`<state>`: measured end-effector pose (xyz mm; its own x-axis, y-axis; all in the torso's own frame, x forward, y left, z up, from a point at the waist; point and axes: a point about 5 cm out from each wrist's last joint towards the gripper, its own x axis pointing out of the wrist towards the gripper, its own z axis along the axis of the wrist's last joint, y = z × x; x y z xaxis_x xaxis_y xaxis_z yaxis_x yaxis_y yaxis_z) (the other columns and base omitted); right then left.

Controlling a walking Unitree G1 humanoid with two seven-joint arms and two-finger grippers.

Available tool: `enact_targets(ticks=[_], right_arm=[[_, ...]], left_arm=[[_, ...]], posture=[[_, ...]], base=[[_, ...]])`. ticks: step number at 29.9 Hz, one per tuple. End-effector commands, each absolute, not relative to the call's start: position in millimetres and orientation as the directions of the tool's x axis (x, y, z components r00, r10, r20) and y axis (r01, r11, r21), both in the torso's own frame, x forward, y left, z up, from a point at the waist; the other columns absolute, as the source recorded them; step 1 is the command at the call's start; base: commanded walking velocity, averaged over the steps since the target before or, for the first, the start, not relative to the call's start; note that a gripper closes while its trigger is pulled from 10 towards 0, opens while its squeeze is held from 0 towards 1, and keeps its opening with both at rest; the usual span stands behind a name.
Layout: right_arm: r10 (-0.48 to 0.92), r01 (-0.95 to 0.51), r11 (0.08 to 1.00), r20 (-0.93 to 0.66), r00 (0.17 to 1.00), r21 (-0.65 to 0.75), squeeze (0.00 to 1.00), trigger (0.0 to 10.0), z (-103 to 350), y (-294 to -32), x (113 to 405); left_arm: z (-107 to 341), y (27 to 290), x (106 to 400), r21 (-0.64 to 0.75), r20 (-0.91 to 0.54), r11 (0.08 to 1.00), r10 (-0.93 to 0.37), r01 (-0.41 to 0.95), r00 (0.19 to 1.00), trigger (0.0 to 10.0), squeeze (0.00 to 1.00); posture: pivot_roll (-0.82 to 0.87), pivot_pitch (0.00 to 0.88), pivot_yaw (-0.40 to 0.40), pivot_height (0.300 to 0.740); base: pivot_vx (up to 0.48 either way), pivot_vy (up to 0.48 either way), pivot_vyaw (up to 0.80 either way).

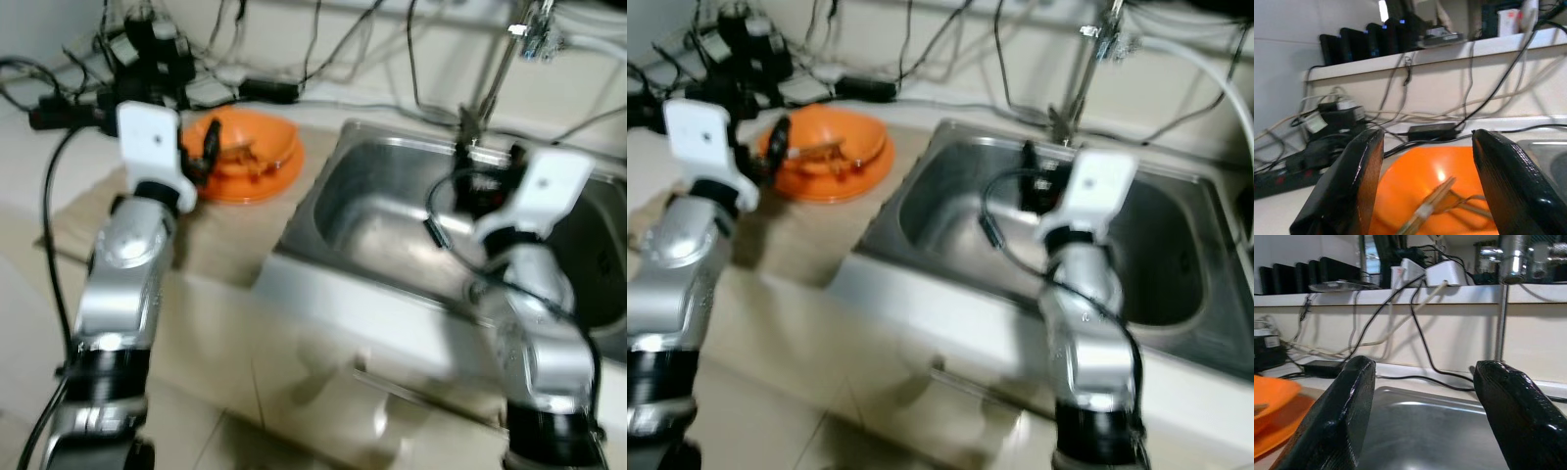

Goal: Kitchen organization

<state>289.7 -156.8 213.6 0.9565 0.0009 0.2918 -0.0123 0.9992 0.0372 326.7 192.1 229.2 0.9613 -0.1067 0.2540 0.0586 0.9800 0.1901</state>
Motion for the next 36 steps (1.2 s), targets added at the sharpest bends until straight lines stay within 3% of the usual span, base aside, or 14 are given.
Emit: enact_targets(ticks=[1,13,36], right_arm=[[-0.032,0.019,0.999,0.302,0.953,0.046,0.00,10.0,223,-166,287],[-0.067,0.069,0.998,0.171,0.983,-0.002,0.00,10.0,219,-176,287],[-0.061,0.064,0.998,0.134,0.989,-0.016,0.00,10.0,223,-179,290]], left_arm=[[237,177,326,0.225,0.274,0.967,-0.184,0.123,0.944,10.0,0.00],[244,171,335,0.232,0.263,0.964,-0.193,0.132,0.945,10.0,0.00],[236,171,336,0.222,0.259,0.970,-0.159,0.102,0.953,10.0,0.00]], posture=[[-0.01,0.000,0.013,0.740],[-0.03,0.000,0.018,0.740],[-0.03,0.000,-0.006,0.740]], base=[[0.000,0.000,0.00],[0.000,0.053,-0.04],[0.000,0.351,-0.79]])
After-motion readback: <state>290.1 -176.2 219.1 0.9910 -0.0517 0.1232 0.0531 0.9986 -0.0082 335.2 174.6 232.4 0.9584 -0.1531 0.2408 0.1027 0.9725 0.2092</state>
